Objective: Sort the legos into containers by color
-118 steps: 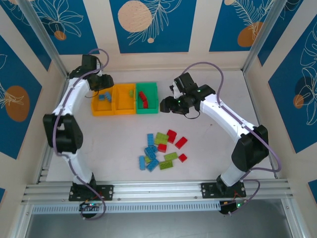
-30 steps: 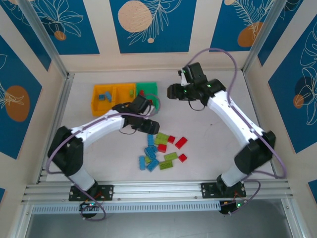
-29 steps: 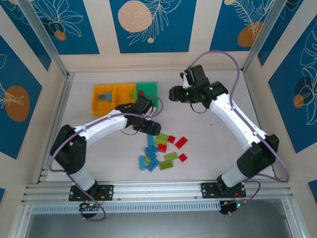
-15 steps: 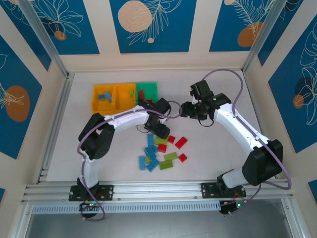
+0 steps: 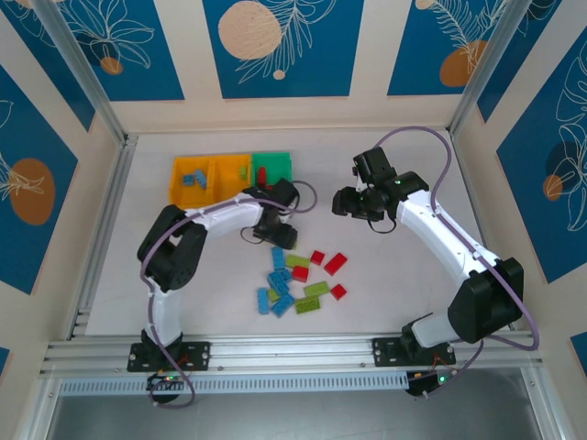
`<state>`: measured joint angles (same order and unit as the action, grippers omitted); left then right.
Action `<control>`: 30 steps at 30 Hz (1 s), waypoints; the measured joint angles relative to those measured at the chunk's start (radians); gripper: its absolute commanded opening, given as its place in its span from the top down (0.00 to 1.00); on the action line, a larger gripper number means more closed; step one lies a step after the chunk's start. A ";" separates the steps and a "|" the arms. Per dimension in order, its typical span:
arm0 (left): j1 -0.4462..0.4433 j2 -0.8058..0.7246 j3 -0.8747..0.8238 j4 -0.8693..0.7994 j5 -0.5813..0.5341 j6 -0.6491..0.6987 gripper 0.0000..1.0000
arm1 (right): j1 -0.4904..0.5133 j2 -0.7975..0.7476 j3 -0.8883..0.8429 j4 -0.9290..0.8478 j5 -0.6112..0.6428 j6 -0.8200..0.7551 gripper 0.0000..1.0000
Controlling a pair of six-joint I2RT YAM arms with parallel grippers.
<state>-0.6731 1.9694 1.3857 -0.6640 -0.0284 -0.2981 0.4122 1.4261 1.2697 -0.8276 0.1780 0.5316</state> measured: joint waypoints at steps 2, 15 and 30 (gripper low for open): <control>0.034 -0.029 -0.038 0.016 -0.011 -0.030 0.30 | 0.000 0.000 0.000 0.000 -0.002 0.000 0.40; 0.029 -0.117 -0.164 0.148 -0.009 -0.195 0.00 | 0.001 0.000 0.000 0.005 -0.009 0.004 0.40; 0.029 -0.036 -0.105 0.118 -0.085 -0.268 0.38 | 0.008 0.000 0.000 0.004 -0.024 0.003 0.40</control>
<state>-0.6437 1.9331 1.2812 -0.5457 -0.1135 -0.5663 0.4198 1.4261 1.2697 -0.8234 0.1539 0.5350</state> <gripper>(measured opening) 0.635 0.604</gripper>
